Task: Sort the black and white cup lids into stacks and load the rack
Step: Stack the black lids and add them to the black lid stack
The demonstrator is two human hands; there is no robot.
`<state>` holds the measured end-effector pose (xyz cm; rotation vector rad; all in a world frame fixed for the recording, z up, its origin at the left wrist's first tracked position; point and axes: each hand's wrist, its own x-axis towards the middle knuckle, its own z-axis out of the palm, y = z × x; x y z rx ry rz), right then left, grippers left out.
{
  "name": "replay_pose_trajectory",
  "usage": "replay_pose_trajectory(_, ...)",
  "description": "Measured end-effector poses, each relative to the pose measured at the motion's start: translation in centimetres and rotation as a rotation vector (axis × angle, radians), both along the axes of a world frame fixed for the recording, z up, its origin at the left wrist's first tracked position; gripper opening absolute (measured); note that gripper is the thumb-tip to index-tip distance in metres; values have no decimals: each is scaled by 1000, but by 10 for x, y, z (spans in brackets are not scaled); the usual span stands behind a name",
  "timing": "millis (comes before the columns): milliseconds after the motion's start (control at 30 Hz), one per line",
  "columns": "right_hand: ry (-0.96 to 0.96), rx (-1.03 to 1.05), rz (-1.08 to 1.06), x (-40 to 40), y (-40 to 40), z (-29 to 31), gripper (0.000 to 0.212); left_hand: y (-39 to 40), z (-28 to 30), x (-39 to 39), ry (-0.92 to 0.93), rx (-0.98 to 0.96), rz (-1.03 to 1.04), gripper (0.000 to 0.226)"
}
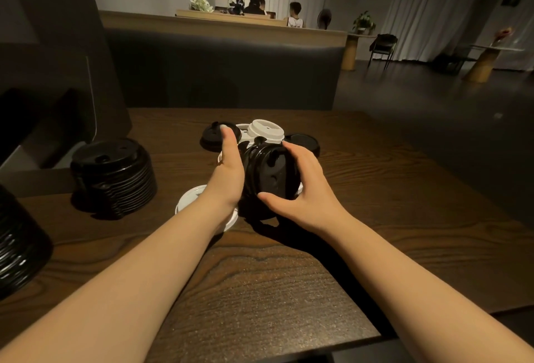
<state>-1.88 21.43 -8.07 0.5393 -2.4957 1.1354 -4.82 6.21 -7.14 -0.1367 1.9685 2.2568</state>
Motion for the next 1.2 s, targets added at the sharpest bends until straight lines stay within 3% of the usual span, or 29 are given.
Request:
replay_pose_trajectory(67, 39, 40, 38, 0, 1, 0, 85, -1, 2, 3, 25, 14, -54, 132)
replay_pose_trajectory(367, 74, 37, 93, 1, 3, 0, 86, 3, 10, 18, 257, 45, -221, 31)
replay_pose_trajectory(500, 31, 37, 94, 2, 4, 0, 87, -1, 3, 16, 360, -191, -235, 49)
replay_pose_trajectory(633, -62, 10, 115, 2, 4, 0, 85, -2, 0, 14, 375, -267, -154, 39)
replay_pose_trajectory(733, -222, -300, 96, 0, 8, 7, 65, -10, 6, 11, 418, -371, -178, 39)
replay_pose_trajectory(800, -242, -450, 36, -3, 11, 9, 48, -14, 11, 10, 432, -376, -210, 44)
replay_pose_trajectory(867, -219, -456, -14, -4, 12, 8, 31, -15, 13, 12, 421, -337, -172, 46)
replay_pose_trajectory(967, -242, -578, -35, -5, 13, 6, 21, -18, 13, 12, 319, -235, -185, 54)
replay_pose_trajectory(1067, -326, -754, -5, -8, 16, 8, 21, -18, 15, 19, 317, -237, -197, 21)
replay_pose_trajectory(1200, -455, -897, 109, -9, 13, 9, 38, -20, 19, 25, 350, -184, -200, 19)
